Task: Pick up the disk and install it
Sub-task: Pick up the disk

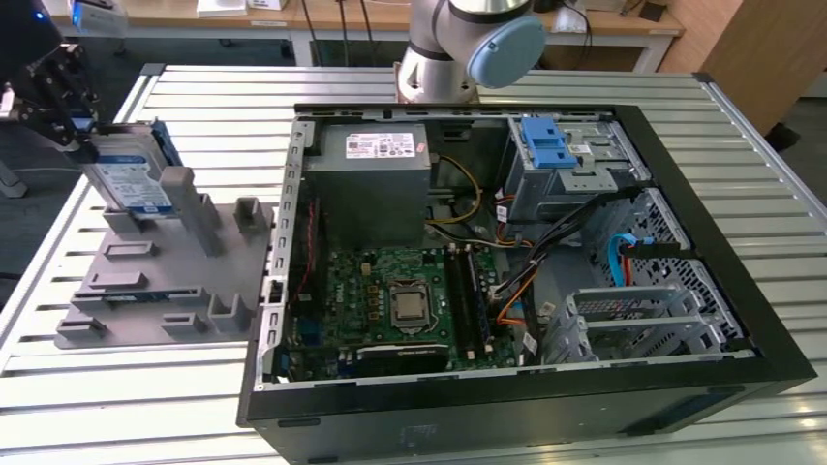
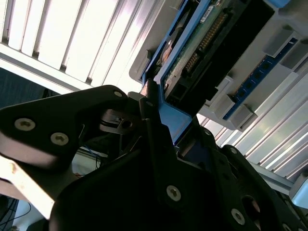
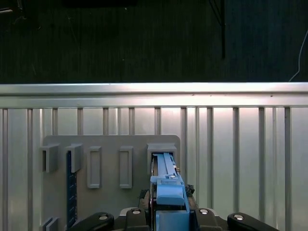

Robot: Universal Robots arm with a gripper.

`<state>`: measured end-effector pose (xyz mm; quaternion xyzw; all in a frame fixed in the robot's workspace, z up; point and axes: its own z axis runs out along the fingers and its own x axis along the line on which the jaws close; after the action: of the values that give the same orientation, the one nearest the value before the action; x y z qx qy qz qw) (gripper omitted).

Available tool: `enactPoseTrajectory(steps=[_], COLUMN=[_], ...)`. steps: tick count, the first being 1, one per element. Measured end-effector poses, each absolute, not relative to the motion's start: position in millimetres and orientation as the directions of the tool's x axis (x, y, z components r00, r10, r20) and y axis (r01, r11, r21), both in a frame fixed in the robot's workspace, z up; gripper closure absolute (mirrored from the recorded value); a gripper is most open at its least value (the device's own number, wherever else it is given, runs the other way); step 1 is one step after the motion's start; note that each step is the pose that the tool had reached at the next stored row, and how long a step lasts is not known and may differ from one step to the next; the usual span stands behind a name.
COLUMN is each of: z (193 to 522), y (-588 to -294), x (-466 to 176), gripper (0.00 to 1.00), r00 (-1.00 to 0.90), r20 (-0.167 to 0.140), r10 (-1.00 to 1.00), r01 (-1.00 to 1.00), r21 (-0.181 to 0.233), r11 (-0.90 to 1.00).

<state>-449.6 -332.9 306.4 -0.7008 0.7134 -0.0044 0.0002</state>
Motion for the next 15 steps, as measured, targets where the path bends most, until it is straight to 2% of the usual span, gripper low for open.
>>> enactPoseTrajectory(steps=[15], z=[320], y=[-333], x=[-450], gripper=[0.64], r00=[-0.018], r20=[0.006], r10=[-1.000], r01=[-1.000], r21=[-0.007], r11=[0.018])
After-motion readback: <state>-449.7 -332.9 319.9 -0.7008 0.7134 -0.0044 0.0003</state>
